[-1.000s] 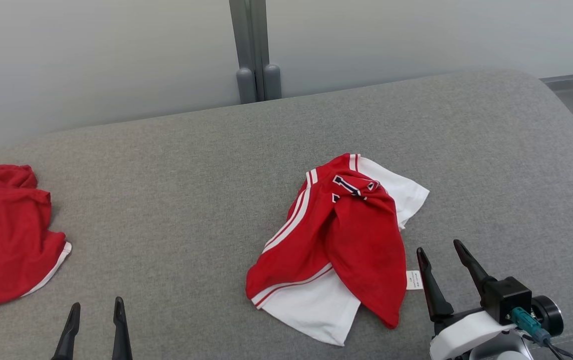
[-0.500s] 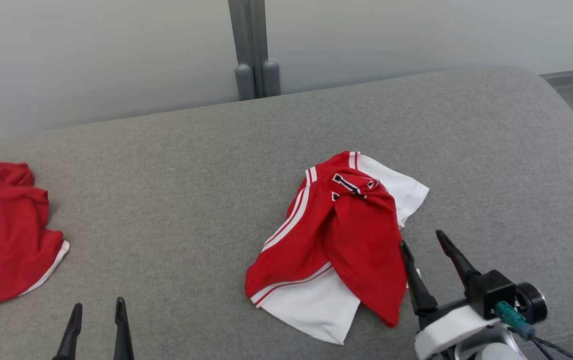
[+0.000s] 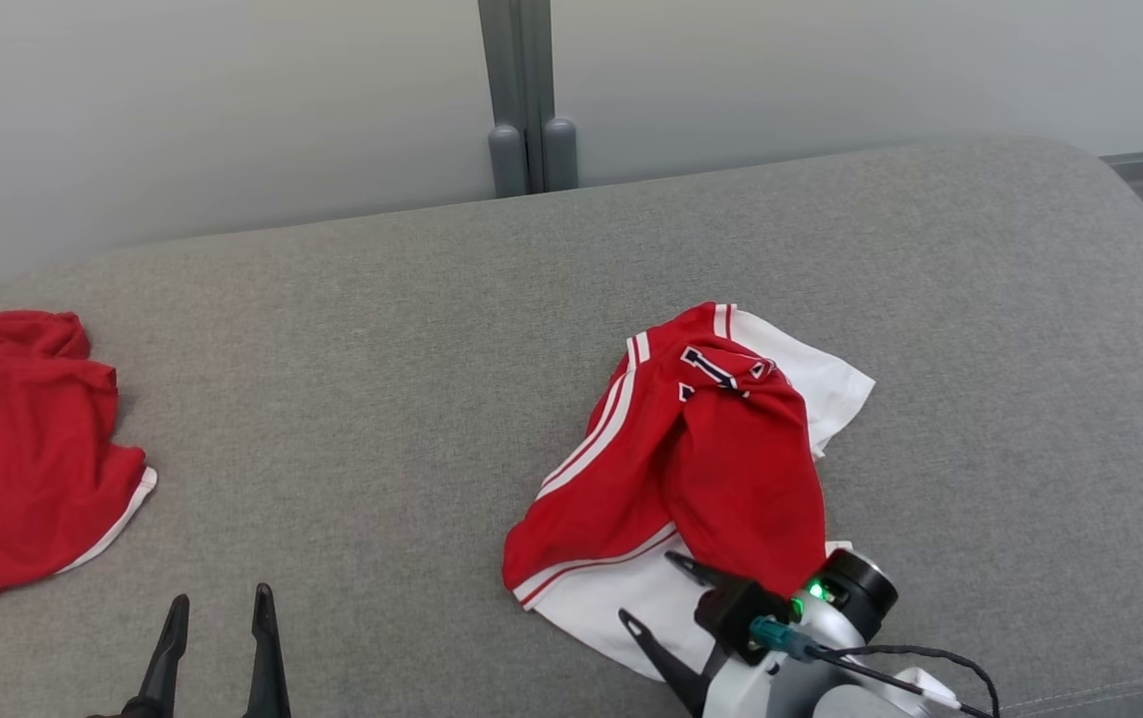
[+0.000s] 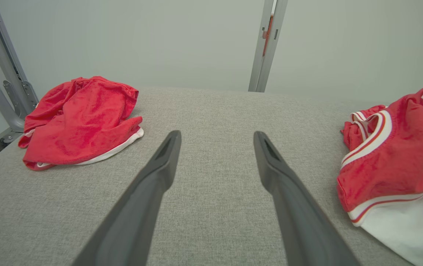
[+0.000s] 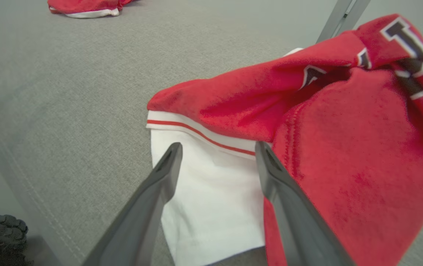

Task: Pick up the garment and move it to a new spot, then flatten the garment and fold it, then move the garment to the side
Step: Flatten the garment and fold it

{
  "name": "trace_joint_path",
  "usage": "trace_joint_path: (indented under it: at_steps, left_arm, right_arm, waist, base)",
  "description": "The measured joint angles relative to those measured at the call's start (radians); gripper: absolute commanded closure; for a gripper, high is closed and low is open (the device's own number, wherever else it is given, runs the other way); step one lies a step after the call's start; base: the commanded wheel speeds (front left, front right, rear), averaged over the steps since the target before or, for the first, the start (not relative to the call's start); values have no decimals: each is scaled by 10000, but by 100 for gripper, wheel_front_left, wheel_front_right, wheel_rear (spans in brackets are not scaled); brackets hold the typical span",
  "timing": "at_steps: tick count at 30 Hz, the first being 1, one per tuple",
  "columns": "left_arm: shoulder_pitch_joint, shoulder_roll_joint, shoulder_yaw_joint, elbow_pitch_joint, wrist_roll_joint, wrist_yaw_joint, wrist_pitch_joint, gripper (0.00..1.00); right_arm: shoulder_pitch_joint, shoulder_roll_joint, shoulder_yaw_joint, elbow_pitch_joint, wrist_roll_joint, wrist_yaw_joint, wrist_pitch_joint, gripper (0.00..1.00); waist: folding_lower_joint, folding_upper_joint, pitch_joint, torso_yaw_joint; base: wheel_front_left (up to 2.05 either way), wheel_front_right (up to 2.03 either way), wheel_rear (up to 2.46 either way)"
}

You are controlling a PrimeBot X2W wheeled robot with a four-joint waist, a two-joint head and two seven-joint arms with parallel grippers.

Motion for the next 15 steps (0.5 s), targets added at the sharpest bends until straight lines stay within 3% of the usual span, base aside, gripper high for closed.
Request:
trace_joint_path:
  at_steps: [8, 15]
  left_arm:
    - [-50, 0, -107, 17, -92, 52, 0, 0]
    - [-82, 0, -155, -12, -151, 56, 0, 0]
  right_arm:
    - [-1214, -493, 2627, 920, 1452, 2, 1764, 0]
    - [-2082, -746, 3751, 1287, 2272, 2, 2819, 0]
  waist:
    - [0, 0, 9, 349]
    - [0, 0, 235, 550]
  base:
    - [0, 0, 0]
    - [0, 0, 0]
